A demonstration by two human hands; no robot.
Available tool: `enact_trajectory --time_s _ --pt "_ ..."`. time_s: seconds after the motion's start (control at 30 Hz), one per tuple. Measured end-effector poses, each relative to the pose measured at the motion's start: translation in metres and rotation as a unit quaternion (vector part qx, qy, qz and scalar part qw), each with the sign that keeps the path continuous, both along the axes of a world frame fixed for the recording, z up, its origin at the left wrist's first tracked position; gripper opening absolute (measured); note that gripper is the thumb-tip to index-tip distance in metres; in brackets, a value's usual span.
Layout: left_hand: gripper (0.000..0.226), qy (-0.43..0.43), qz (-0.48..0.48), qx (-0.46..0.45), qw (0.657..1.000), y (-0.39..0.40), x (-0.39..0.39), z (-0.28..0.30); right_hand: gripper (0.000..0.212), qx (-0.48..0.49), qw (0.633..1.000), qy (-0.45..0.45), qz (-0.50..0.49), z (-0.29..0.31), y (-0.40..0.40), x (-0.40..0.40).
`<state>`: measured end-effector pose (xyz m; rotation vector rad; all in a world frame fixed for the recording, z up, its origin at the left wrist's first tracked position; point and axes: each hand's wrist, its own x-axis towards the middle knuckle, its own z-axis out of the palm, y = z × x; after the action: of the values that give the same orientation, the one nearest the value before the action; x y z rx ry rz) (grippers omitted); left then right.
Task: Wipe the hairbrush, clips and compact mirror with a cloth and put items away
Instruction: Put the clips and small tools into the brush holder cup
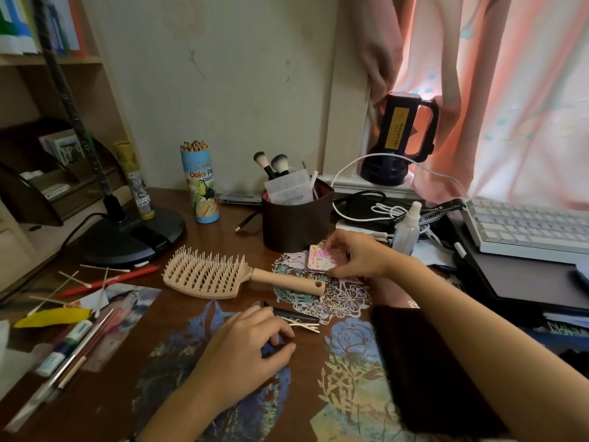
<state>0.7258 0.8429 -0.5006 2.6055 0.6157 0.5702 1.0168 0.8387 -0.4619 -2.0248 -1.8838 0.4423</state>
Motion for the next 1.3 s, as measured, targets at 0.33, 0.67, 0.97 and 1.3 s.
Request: enact_trajectory --time_s 0.33,0.67,0.97,1.3 --pt "0.029 -0.012 0.001 0.010 1.000 0.000 -0.001 -0.001 0.053 -0.045 0.997 -0.063 -0.006 0.007 0.002 -0.005" --pt "0.014 -0.041 -0.004 0.016 0.999 0.000 -0.002 0.000 0.018 0.130 0.991 -0.016 0.019 0.047 -0.024 -0.065" --pt "0.006 -0.086 0.034 0.012 0.996 0.004 -0.012 0.000 0.014 0.056 0.996 -0.012 0.073 0.014 -0.062 -0.116" --pt "0.007 -0.078 0.105 0.025 0.991 0.010 -0.025 0.007 0.015 0.046 0.998 -0.026 0.032 -0.003 -0.063 -0.124"
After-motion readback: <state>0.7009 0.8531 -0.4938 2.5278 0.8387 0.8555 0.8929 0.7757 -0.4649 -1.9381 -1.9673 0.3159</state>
